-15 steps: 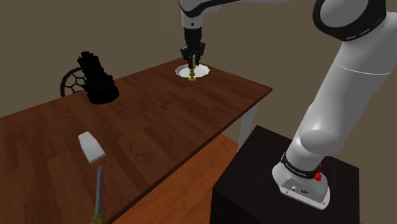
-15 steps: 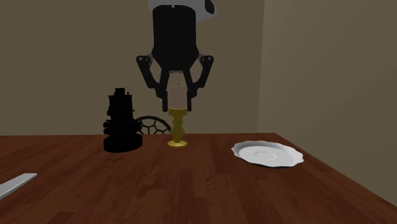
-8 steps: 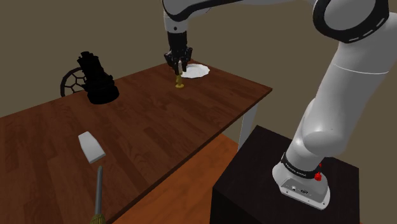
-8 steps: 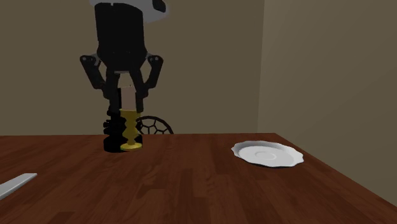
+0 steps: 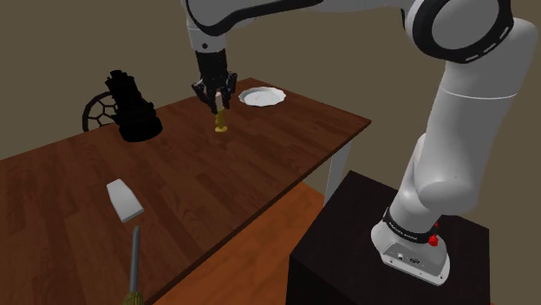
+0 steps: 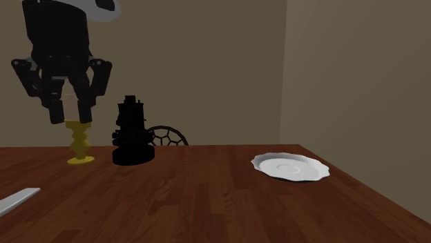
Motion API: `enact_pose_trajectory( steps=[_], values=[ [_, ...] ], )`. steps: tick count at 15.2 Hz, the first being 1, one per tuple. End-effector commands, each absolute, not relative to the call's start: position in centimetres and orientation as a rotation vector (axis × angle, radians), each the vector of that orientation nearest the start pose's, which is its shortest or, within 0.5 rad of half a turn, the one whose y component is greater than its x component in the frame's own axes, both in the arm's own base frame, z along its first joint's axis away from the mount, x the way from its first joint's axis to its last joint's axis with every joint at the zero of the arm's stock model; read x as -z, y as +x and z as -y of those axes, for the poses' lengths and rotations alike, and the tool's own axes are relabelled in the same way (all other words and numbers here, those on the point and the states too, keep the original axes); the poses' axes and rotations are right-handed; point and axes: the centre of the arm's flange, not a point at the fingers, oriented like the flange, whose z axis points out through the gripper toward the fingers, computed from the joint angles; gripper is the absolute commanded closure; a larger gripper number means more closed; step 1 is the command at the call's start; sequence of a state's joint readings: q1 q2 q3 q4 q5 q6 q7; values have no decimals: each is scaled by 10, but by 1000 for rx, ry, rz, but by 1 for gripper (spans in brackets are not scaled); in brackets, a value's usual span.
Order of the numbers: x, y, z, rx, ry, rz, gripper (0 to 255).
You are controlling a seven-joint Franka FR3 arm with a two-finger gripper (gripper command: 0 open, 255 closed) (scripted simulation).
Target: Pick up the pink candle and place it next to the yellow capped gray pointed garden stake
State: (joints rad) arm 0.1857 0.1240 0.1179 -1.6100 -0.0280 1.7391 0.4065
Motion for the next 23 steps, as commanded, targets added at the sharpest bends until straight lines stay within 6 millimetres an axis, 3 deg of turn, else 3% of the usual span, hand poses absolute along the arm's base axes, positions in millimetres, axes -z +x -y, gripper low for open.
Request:
enact_pose_trajectory(
  steps=[1,15,23],
  values=[
    [-552,574,-199,16,-3148,-159,255],
    [-553,581,-389,16,-3148,-159,255],
    [-510,581,-389,16,-3148,-159,255]
  ],
)
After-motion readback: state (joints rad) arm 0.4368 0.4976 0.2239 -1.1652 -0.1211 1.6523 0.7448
